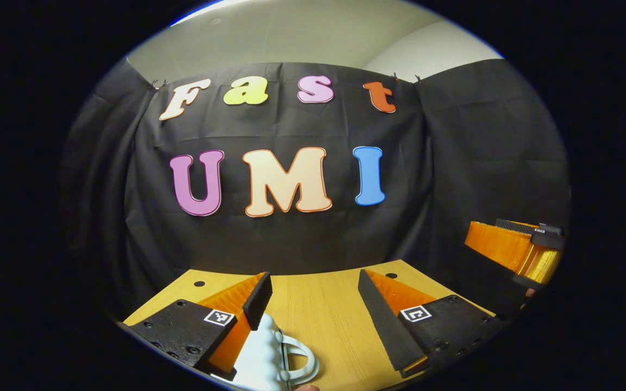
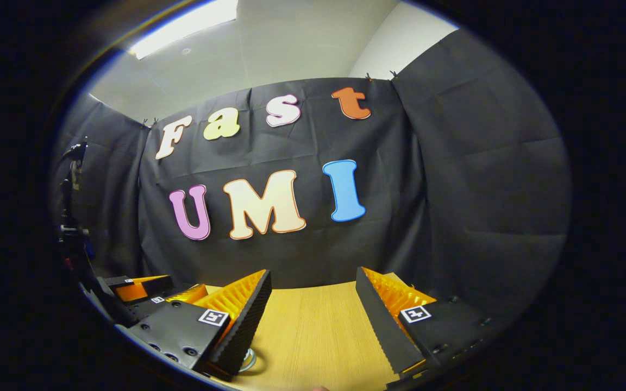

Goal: First open the suitcase, pack the skin care products into it, and then close the suitcase.

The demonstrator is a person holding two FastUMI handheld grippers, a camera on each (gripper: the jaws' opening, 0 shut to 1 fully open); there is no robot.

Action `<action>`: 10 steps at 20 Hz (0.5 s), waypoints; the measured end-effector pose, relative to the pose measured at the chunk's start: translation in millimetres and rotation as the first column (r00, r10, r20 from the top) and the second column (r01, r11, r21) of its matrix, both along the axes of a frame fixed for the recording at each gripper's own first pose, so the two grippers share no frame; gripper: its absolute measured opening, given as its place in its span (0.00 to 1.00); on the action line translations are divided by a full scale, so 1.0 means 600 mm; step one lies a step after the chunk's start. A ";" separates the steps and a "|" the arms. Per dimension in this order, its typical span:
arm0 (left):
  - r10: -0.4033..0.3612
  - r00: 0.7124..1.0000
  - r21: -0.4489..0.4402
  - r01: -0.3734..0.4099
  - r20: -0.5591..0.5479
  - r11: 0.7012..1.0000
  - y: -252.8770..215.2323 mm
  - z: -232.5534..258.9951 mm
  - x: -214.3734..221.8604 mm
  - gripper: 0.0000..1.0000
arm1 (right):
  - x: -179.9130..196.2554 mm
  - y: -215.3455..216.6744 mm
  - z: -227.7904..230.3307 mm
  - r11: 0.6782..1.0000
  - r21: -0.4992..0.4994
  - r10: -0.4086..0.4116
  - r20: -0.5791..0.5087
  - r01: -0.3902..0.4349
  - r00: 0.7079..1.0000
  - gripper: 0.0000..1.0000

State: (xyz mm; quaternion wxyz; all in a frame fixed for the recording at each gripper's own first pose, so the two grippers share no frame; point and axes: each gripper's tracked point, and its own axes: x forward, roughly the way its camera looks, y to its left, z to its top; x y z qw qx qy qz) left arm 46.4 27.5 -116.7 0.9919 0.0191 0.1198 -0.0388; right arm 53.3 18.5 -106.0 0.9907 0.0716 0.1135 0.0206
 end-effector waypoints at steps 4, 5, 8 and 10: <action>0.002 1.000 0.003 -0.002 -0.006 1.000 0.001 0.000 0.005 0.95 | 0.003 0.012 0.039 0.999 -0.037 0.025 0.078 -0.022 0.997 0.98; 0.004 1.000 0.005 -0.004 0.000 1.000 0.002 0.003 0.008 0.95 | 0.003 0.014 0.045 0.998 -0.054 0.029 0.090 -0.024 0.995 0.98; 0.001 1.000 0.007 -0.001 0.029 1.000 0.004 0.026 0.017 0.95 | 0.005 0.026 0.065 0.996 -0.081 0.044 0.115 -0.035 0.992 0.98; 0.003 0.998 0.020 -0.004 0.062 1.000 0.010 0.048 0.025 0.95 | 0.008 0.028 0.076 0.997 -0.077 0.041 0.121 -0.031 0.992 0.98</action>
